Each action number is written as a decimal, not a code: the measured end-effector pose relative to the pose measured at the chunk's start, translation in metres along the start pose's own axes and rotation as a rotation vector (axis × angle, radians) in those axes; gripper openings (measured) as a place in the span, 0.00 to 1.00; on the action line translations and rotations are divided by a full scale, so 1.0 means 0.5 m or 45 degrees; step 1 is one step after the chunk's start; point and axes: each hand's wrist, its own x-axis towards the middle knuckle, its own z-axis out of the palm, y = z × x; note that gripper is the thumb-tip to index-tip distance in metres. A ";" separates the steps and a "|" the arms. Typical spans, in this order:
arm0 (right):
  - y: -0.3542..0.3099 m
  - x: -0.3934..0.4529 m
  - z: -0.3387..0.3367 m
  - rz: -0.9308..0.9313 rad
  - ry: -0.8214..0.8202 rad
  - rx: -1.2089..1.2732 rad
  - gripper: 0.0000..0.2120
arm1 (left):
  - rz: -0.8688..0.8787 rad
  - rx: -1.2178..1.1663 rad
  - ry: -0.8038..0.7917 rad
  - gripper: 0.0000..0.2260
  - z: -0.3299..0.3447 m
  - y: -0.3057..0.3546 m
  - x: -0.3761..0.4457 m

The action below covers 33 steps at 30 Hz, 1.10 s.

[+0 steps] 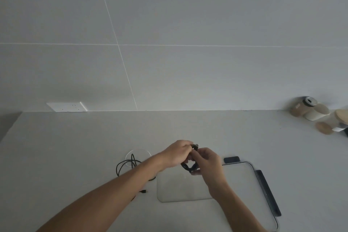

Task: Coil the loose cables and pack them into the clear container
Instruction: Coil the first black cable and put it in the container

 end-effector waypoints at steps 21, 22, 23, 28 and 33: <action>0.102 0.034 -0.074 0.191 -0.025 -0.093 0.06 | 0.088 0.200 -0.117 0.18 0.054 -0.066 0.080; 0.109 0.036 -0.075 0.200 -0.009 -0.099 0.05 | 0.067 0.189 -0.100 0.19 0.057 -0.071 0.087; 0.114 0.038 -0.076 0.209 0.005 -0.102 0.04 | 0.052 0.174 -0.095 0.18 0.061 -0.077 0.094; 0.133 0.053 -0.082 0.259 0.068 -0.083 0.04 | 0.027 0.101 -0.068 0.06 0.082 -0.102 0.126; 0.151 0.066 -0.083 0.316 0.137 -0.037 0.02 | -0.013 0.083 -0.102 0.09 0.092 -0.129 0.161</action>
